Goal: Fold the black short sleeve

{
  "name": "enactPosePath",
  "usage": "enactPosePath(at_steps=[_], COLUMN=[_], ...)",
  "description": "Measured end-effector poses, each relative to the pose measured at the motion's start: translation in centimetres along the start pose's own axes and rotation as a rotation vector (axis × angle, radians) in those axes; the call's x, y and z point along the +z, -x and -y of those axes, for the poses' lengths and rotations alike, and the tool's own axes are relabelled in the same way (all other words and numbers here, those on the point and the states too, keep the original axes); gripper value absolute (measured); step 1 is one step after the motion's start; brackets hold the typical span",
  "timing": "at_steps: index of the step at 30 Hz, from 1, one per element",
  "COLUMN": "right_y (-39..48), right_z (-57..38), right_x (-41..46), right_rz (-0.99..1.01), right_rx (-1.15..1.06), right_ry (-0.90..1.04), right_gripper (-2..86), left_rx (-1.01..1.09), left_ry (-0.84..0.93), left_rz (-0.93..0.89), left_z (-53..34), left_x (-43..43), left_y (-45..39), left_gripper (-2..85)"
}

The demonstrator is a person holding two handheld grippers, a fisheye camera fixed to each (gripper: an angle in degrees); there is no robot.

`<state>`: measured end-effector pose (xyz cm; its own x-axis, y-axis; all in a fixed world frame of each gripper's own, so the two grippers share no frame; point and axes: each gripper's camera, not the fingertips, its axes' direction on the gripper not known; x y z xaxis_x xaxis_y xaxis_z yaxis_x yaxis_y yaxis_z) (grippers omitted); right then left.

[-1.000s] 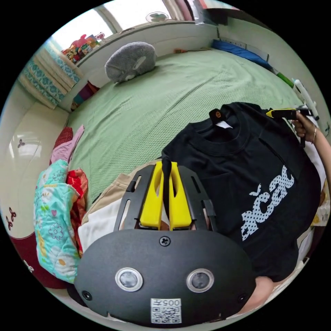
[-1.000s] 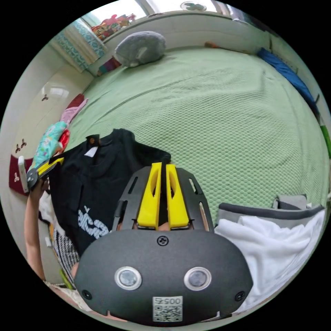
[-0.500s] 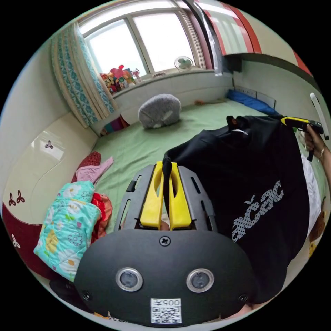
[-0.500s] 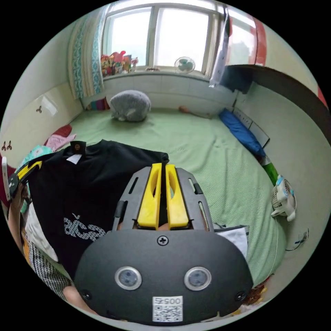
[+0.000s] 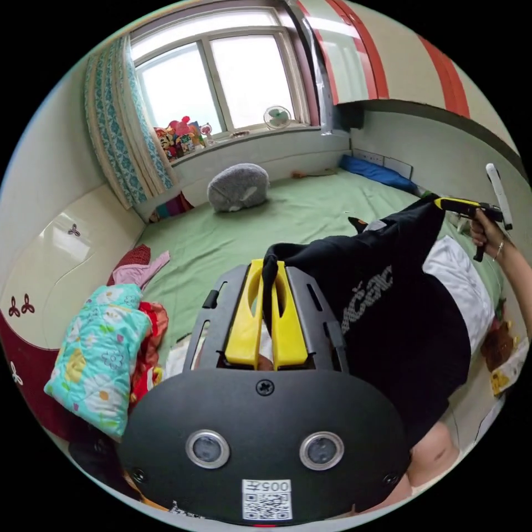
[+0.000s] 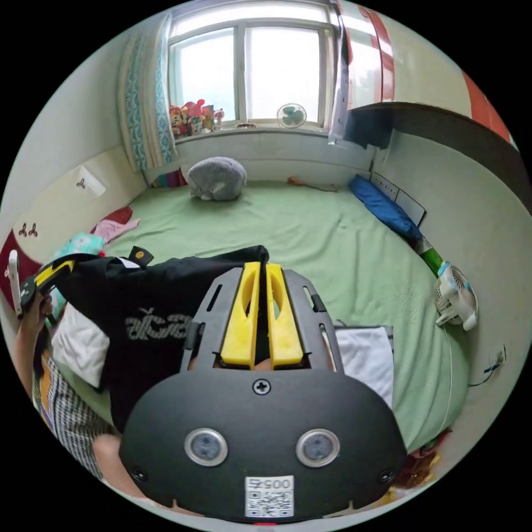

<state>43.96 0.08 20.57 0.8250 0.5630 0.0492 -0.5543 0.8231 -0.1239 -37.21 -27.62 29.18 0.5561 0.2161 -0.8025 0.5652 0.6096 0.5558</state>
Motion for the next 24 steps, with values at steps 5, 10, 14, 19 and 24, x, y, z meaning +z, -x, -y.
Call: enactPosePath(at_steps=[5,10,14,19,24], right_y=[-0.6,-0.3,-1.2,-2.6,-0.5], right_z=[-10.3,-21.6,-28.8,-32.3,-35.1], right_x=[-5.2,-7.0,-6.8,-10.8,-11.9], right_rz=[0.067,0.073,0.137,0.227,0.148], right_rx=[-0.081,-0.141,-0.018,0.065,-0.033], right_ry=[0.079,0.186,0.298,0.275,0.326], right_gripper=[-1.4,-0.6,2.9,4.3,5.7], left_rx=[0.155,0.154,0.063,-0.085,-0.148], left_ry=[0.094,0.242,0.364,0.37,0.363], left_rz=[-0.049,-0.189,-0.3,-0.356,-0.351], left_z=[-10.8,-20.2,-26.1,-30.8,-35.9], left_x=[-3.8,-4.4,-4.0,-6.2,-6.3], left_y=[-3.7,-6.5,-6.9,-4.8,-4.3], left_gripper=[1.1,2.3,5.5,6.7,10.5])
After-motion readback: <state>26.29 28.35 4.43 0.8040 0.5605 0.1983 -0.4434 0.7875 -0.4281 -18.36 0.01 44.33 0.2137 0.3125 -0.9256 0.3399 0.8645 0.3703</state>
